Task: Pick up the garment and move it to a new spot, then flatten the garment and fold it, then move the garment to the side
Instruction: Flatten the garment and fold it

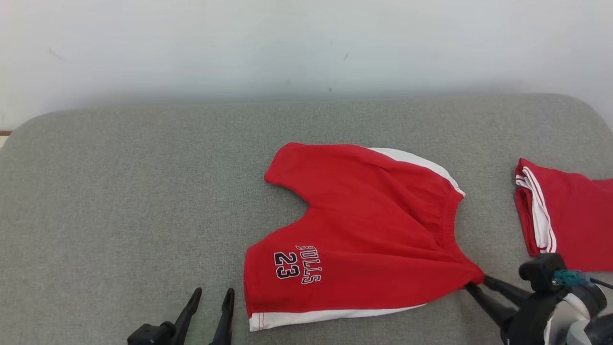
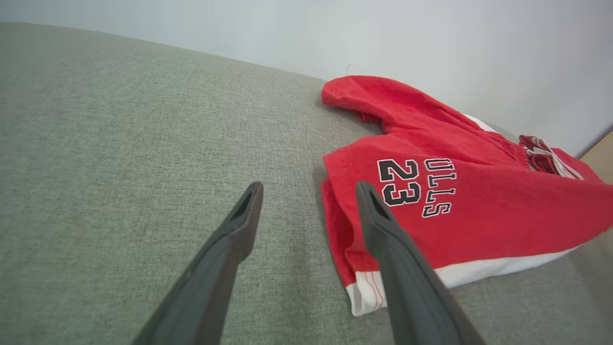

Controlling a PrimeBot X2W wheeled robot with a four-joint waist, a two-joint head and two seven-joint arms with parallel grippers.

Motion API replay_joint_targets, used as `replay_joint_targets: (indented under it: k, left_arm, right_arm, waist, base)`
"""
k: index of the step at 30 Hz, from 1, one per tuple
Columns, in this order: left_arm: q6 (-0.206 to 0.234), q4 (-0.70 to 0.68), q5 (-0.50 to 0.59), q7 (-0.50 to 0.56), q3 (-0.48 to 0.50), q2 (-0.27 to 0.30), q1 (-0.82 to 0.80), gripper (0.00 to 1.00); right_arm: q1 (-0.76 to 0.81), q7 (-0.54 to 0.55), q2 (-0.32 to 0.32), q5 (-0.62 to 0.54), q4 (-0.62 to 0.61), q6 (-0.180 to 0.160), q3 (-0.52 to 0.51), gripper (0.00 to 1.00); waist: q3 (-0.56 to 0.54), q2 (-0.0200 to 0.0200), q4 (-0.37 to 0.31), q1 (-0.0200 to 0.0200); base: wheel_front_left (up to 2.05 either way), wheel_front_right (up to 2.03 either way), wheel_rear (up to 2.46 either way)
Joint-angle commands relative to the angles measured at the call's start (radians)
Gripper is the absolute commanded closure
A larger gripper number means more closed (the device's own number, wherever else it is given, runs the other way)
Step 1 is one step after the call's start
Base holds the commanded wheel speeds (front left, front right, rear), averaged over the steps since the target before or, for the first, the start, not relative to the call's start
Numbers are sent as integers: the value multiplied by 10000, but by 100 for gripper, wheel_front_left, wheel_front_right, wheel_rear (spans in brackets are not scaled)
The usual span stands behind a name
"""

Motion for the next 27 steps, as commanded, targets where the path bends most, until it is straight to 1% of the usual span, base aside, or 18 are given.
replay_joint_targets:
  k: [1,4,7,10,12,15,19,22,27]
  left_arm:
    - [5,9,12,-37,-14,8,-111,0]
    - [-9,-1,4,-37,-152,8,-178,0]
    - [9,28,-24,-37,-294,9,-214,0]
    - [18,47,-94,-37,-389,11,-233,0]
    - [27,41,-148,-37,-470,9,-248,0]
    - [-28,60,-231,-37,-633,11,-307,0]
    - [-106,226,-325,-37,-932,9,-438,0]
    - [-104,563,-345,-37,-1148,15,-599,0]
    - [70,1257,-398,-37,-1448,12,-967,0]
  right_arm:
    - [108,-78,-1,-11,52,-8,5,0]
    - [117,-535,76,-76,734,-8,-11,0]
    - [213,-1026,329,-225,1597,-8,-374,0]
    - [325,-1201,581,-528,2189,-8,-925,0]
    - [338,-1223,835,-938,2435,-8,-1607,0]
    - [642,-1224,1258,-1767,2305,-8,-2956,0]
    - [1289,-1224,1945,-2988,1548,-8,-4558,0]
    - [1649,-1213,2354,-3737,1065,-8,-5103,0]
    - [1812,-1216,2871,-4346,785,-8,-5336,0]
  waist:
    - [41,0,1,0]
    - [106,0,-18,0]
    - [108,0,-101,0]
    - [64,0,-167,0]
    - [44,0,-211,0]
    - [18,0,-280,0]
    - [47,0,-342,0]
    - [93,0,-359,0]
    - [215,0,-327,0]
  base:
    - [0,0,0]
    - [0,0,0]
    - [0,0,0]
    - [0,0,0]
    - [0,0,0]
    - [0,0,0]
    - [0,0,0]
    - [0,0,0]
    - [0,0,0]
